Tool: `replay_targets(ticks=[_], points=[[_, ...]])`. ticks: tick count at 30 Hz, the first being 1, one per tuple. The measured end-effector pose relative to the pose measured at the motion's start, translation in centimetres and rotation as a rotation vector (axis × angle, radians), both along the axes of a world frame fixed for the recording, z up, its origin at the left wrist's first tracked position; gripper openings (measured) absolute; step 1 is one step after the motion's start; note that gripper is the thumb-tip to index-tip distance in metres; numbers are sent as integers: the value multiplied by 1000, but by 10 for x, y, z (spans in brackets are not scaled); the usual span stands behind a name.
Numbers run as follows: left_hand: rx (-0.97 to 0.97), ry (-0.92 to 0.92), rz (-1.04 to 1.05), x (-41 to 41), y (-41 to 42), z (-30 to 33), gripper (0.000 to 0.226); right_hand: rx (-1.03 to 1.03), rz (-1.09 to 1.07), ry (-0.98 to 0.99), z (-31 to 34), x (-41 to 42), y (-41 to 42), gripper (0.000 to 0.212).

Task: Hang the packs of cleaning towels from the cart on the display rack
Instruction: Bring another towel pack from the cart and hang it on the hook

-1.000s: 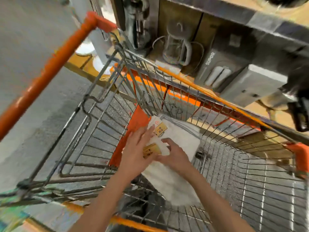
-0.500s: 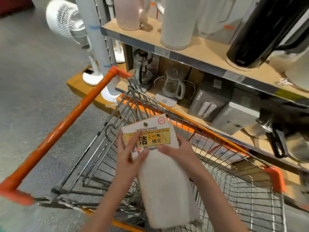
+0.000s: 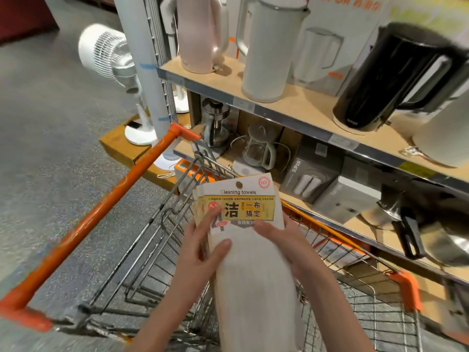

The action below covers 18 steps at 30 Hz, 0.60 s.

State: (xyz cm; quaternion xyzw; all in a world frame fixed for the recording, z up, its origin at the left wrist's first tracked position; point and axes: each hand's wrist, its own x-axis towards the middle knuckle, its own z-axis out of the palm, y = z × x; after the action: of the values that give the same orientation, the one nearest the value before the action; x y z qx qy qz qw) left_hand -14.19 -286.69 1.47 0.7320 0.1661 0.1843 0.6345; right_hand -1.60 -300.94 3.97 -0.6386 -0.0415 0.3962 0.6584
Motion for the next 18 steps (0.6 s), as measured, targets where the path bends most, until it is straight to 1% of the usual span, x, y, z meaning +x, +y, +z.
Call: replay_targets(ticks=[3, 9, 12, 14, 15, 18], points=[[62, -21, 46, -2, -5, 6, 57, 39, 48, -5, 3, -8, 5, 63], [-50, -17, 101, -26, -15, 12, 59, 44, 156, -59, 10, -22, 11, 60], [-147, -23, 200, -51, -17, 13, 58, 5, 215, -79, 8, -38, 20, 62], [-234, -47, 272, -71, -20, 13, 59, -15, 240, -91, 5, -52, 26, 52], [-261, -63, 318, -82, -23, 14, 59, -29, 261, -120, 4, -60, 29, 49], [-309, -112, 504, -114, -32, 14, 57, -16, 327, -227, 0, -83, 39, 51]])
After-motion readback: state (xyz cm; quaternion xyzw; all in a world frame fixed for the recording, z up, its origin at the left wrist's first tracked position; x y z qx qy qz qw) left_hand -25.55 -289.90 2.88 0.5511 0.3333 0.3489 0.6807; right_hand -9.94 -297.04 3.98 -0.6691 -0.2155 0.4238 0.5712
